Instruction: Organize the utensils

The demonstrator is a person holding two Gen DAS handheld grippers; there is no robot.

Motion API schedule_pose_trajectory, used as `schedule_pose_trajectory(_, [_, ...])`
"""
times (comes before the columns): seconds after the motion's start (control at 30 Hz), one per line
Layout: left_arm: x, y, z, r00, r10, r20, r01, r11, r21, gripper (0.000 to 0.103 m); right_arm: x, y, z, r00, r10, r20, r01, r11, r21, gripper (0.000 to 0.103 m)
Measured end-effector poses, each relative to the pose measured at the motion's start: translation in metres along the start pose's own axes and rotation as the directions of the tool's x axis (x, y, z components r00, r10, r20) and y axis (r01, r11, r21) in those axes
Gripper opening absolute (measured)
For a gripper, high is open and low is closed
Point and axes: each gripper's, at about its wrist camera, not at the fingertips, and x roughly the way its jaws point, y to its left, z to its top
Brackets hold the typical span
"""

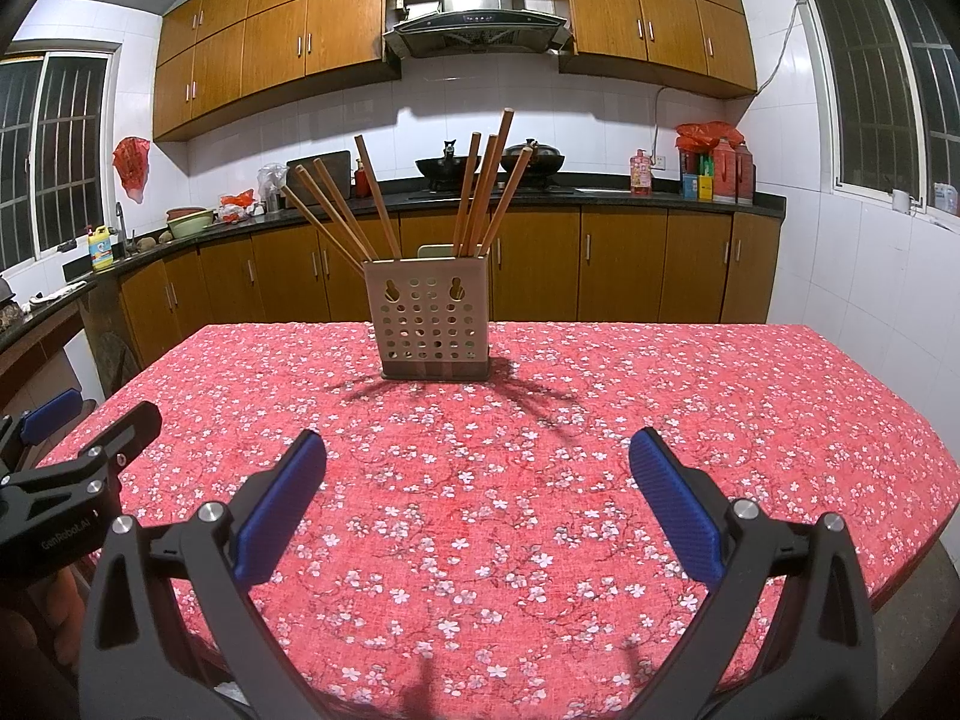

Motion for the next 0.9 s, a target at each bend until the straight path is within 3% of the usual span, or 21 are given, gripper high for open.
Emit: schedule_pose_trajectory(0.9, [-0.0001,0.0009,0.0005,1.0,-0.003,-0.004,0.003,1.0,0.001,0.101,0.0004,0.0001,0.001,1.0,0.0,-0.002,0.0,1.0,0.001,0.099])
